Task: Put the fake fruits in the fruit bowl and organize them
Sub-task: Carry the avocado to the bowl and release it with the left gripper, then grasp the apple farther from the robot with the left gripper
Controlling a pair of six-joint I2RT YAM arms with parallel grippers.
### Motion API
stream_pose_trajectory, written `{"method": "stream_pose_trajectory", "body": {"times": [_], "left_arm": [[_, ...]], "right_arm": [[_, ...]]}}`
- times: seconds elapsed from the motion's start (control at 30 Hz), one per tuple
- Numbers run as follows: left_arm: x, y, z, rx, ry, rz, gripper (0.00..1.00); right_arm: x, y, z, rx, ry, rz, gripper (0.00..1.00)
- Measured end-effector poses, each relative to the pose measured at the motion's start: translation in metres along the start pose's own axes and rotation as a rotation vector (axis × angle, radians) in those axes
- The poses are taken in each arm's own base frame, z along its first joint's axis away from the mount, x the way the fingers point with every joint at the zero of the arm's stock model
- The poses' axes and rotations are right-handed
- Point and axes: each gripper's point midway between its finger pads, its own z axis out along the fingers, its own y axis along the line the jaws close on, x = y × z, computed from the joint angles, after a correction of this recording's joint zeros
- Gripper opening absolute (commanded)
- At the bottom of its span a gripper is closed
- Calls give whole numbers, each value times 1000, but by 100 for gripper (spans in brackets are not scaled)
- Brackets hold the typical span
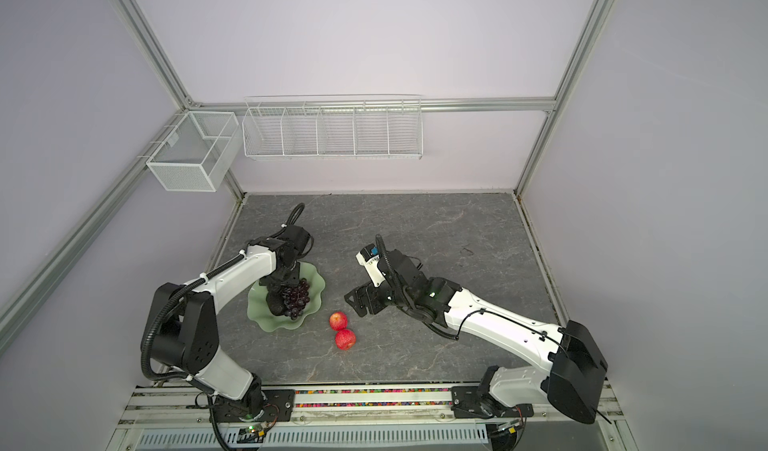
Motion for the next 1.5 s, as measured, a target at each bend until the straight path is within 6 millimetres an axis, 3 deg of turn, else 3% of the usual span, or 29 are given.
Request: {"method": "stream_pose_trajectory", "body": {"times": [0.1, 0.2, 0.33, 0.4, 0.57, 0.67, 1.07, 1.37, 1.5], "left_arm": [[-5, 7, -21, 33, -53, -44, 62], [-8, 5, -56, 106, -144, -66, 62], [5, -45, -111, 371, -262, -3, 62], [27, -66, -118, 472, -250, 23, 62], [95, -114, -110, 584, -113, 120, 64], [114, -134, -112, 616, -72, 148, 64], [123, -156, -91, 560, 9, 89, 64], [129, -171, -64, 497, 57, 87, 63], [130, -172, -58, 475, 57, 83, 55]], "right_arm": [[0, 0, -1, 0, -1, 0, 88], [0, 0, -3, 4, -3, 1, 89], [14, -8, -10, 20, -1, 10, 88], [32, -15, -12, 30, 21, 21, 88], [90, -39, -7, 77, 139, 64, 89], [107, -40, -6, 83, 177, 68, 89], [100, -29, -7, 59, 165, 53, 89], [99, -26, -5, 56, 168, 52, 88], [97, -25, -3, 57, 170, 52, 88]]}}
